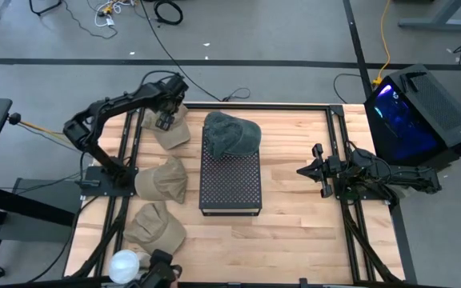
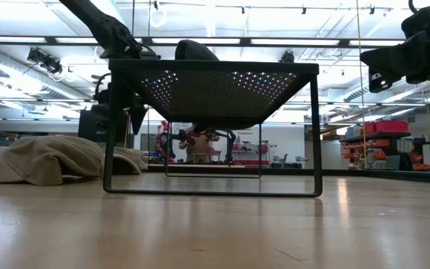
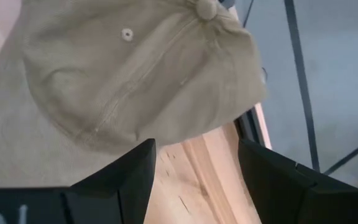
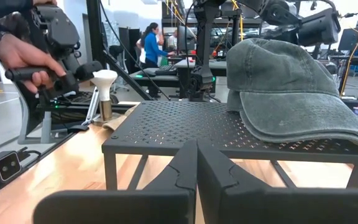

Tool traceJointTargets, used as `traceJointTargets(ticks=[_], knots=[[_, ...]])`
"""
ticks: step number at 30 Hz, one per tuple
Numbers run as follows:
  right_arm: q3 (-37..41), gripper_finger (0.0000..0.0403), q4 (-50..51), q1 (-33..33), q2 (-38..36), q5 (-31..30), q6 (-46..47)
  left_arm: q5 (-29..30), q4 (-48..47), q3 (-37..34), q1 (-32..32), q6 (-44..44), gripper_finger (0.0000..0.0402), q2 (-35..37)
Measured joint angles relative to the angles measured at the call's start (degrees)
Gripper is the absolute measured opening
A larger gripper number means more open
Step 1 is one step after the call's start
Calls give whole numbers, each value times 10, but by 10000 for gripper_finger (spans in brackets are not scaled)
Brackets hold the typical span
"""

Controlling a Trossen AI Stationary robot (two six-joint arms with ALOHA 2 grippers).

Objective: Pick & Place hat
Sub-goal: Put the top brown cap on the shelf

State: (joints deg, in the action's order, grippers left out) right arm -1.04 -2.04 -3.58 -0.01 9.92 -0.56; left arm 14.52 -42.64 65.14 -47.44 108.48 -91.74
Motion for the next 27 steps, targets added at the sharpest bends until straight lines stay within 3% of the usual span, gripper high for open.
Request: traceJointTargets(ticks=[10, 27], knots=[[0, 7, 0, 0, 0, 0, 0, -3, 4, 0, -19, 33, 236, -21], [0, 7, 0, 0, 0, 0, 0, -23, 1, 0, -28, -53, 236, -26]])
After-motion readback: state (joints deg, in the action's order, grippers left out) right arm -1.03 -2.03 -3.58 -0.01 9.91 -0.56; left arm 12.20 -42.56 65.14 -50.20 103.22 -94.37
